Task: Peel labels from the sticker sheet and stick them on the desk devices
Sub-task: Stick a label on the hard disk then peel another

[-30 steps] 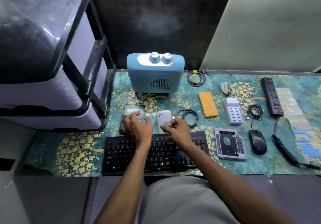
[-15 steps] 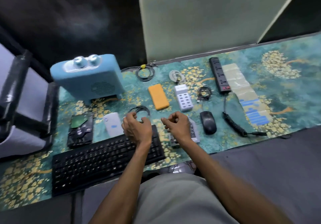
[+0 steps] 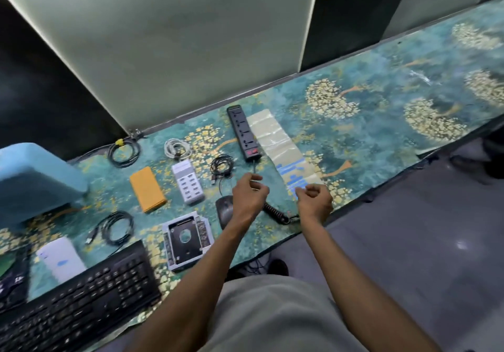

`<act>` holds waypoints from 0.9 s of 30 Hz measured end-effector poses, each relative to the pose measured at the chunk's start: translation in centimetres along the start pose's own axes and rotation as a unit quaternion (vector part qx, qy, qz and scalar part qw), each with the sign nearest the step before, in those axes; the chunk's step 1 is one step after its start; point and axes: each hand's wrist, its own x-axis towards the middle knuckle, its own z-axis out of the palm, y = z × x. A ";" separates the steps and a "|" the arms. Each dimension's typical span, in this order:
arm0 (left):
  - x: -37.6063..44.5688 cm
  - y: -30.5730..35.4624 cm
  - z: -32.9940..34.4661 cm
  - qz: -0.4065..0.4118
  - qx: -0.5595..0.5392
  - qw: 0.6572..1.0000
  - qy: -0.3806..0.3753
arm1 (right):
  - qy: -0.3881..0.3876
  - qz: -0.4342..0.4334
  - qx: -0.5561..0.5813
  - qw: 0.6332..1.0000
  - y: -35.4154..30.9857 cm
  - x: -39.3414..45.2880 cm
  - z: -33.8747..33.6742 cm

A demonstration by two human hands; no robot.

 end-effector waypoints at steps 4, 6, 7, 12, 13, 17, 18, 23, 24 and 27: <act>1.6 1.9 3.9 -0.090 -0.018 0.993 -0.077 | -0.012 -0.014 -0.031 0.999 1.4 3.8 -2.6; 2.6 2.0 5.7 -0.156 -0.045 0.981 -0.105 | -0.041 -0.033 -0.086 0.995 2.0 5.0 -3.3; 3.3 2.0 6.6 -0.181 -0.070 0.974 -0.116 | -0.062 -0.039 -0.118 0.990 2.2 5.5 -3.5; 4.7 2.6 8.9 -0.239 -0.122 0.955 -0.123 | -0.153 -0.089 -0.230 0.957 2.2 8.1 -3.4; 4.9 2.5 9.1 -0.248 -0.125 0.953 -0.124 | -0.162 -0.088 -0.238 0.954 2.0 8.5 -3.3; 5.6 2.5 9.6 -0.274 -0.131 0.946 -0.116 | -0.171 -0.070 -0.205 0.961 1.5 8.7 -2.9; 5.7 2.5 9.7 -0.277 -0.129 0.946 -0.110 | -0.171 -0.075 -0.193 0.963 1.5 8.6 -2.9; 6.1 2.1 10.1 -0.281 -0.124 0.947 -0.099 | -0.148 -0.094 -0.123 0.977 1.0 8.3 -3.0; 6.1 2.2 10.0 -0.283 -0.128 0.945 -0.097 | -0.147 -0.103 -0.118 0.977 0.9 8.2 -2.9; 6.6 2.0 10.0 -0.278 -0.159 0.943 -0.090 | -0.163 -0.129 -0.104 0.972 0.5 8.0 -2.7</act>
